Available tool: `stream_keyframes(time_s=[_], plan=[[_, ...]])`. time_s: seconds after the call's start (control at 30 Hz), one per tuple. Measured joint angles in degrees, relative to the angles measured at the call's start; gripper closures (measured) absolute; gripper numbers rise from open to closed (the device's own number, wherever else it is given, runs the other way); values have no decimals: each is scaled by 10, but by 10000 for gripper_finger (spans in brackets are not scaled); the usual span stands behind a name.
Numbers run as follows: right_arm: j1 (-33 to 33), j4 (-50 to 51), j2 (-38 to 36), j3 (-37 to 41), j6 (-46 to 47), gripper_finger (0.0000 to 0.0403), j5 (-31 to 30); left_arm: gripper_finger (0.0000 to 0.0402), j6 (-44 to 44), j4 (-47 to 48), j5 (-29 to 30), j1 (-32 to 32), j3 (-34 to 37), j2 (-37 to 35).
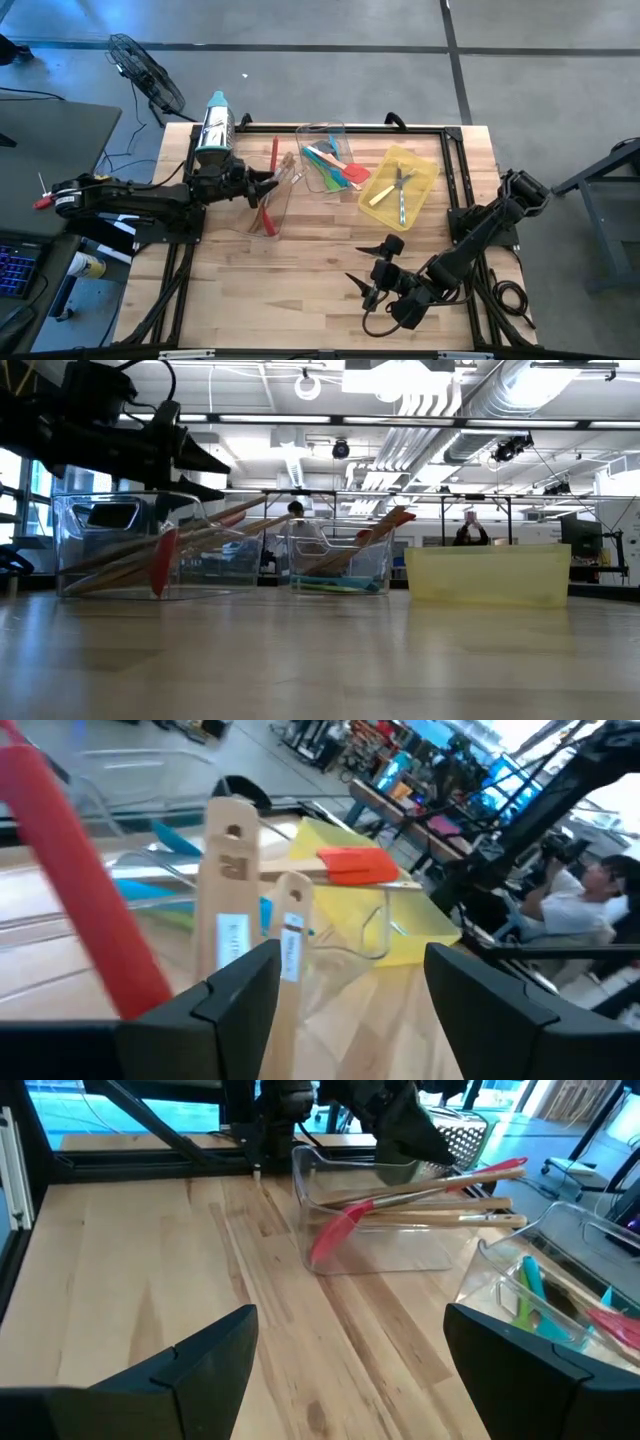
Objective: Pick & Place Kitchen Items
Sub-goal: Return to Home Position
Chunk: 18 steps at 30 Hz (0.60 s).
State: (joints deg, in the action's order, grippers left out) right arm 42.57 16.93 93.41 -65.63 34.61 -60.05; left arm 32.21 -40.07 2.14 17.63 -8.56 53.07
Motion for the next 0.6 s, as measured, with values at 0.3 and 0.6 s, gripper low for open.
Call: stream_keyframes(time_s=[0.3, 0.6], plan=[[-2, 0, 0, 0, -61, 90, 0, 158, -25, -3, -75, 0, -44, 0], [-25, 7, -2, 0, -132, 99, 61, 239, -67, 16, -241, -5, -92, -2]])
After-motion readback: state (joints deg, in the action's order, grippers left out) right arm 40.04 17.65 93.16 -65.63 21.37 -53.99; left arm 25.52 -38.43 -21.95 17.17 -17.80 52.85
